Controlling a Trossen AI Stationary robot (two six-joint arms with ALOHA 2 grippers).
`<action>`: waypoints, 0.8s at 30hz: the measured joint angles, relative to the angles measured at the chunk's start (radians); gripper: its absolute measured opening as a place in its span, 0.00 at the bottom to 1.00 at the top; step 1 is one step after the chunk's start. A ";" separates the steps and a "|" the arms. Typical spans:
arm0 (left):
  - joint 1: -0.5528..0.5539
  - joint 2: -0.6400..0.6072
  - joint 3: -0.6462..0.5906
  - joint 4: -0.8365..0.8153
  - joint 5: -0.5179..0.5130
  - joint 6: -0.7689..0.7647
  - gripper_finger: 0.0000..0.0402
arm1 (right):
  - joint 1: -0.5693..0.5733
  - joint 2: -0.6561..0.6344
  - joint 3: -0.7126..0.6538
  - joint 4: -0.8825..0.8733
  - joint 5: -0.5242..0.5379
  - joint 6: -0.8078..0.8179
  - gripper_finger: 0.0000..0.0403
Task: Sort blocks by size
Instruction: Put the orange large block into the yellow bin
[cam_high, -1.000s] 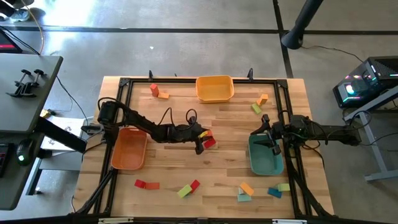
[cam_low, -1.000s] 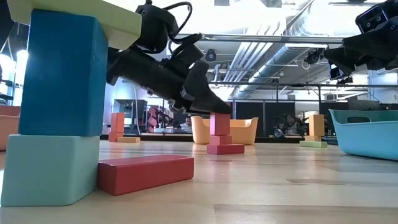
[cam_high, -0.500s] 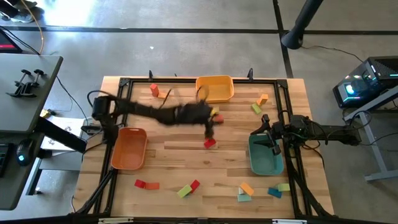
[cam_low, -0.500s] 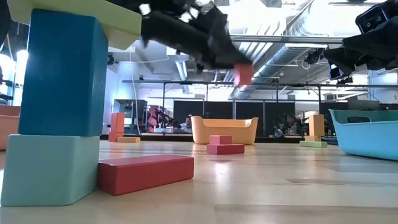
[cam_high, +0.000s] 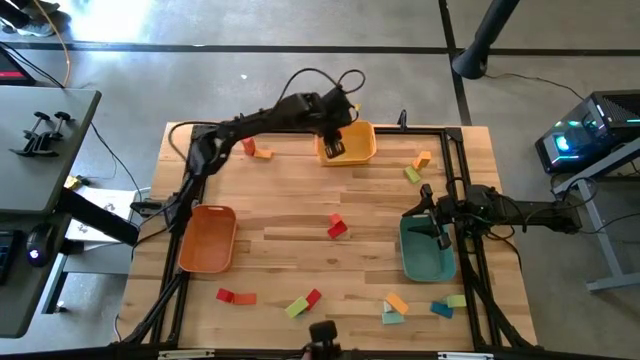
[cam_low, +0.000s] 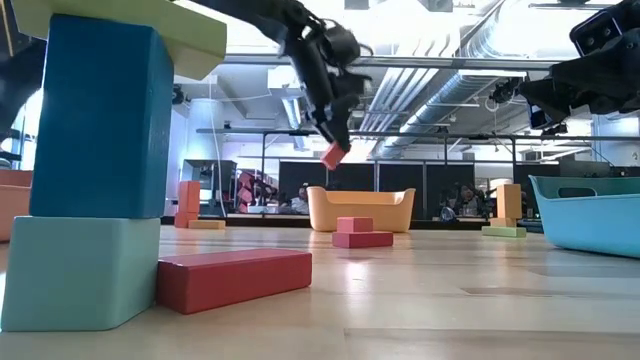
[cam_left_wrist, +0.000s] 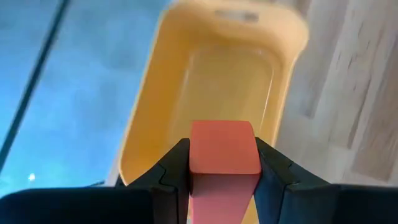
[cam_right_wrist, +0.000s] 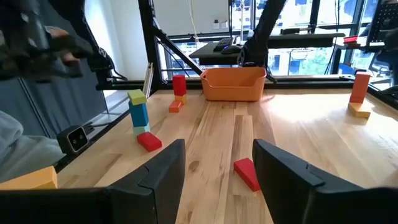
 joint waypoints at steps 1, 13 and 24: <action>0.004 0.042 0.059 -0.038 0.011 0.015 0.24 | 0.000 0.000 0.000 0.000 0.000 0.000 0.46; -0.020 0.205 0.120 -0.115 -0.021 0.073 0.24 | 0.000 0.000 0.000 -0.001 0.001 0.000 0.46; -0.031 0.203 0.121 -0.089 -0.022 0.070 0.40 | 0.000 -0.001 0.000 0.000 0.002 0.000 0.46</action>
